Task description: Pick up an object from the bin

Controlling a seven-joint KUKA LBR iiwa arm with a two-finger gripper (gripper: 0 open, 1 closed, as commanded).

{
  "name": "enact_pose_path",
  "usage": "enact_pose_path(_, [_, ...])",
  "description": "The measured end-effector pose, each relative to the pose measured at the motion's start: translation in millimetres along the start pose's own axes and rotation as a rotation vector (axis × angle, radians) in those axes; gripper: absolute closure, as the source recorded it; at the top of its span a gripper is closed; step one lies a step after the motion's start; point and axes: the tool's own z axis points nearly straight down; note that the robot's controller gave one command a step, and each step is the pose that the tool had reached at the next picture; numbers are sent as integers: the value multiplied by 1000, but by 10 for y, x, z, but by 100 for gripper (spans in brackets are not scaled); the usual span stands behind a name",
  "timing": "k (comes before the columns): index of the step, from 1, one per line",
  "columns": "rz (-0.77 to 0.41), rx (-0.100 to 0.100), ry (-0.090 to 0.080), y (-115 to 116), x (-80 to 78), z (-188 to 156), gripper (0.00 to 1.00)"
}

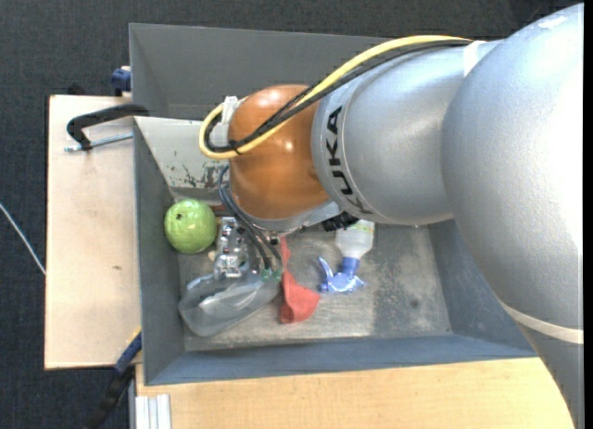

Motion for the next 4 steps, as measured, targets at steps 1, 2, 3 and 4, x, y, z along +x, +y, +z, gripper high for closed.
enact_pose_path(1, [0,0,0,-1,0,0,100])
enact_pose_path(2, [15,-2,-1,-28,15,5,100])
enact_pose_path(3, [26,1,-1,-159,77,-29,100])
enact_pose_path(4, [25,-2,-9,-86,-30,-21,100])
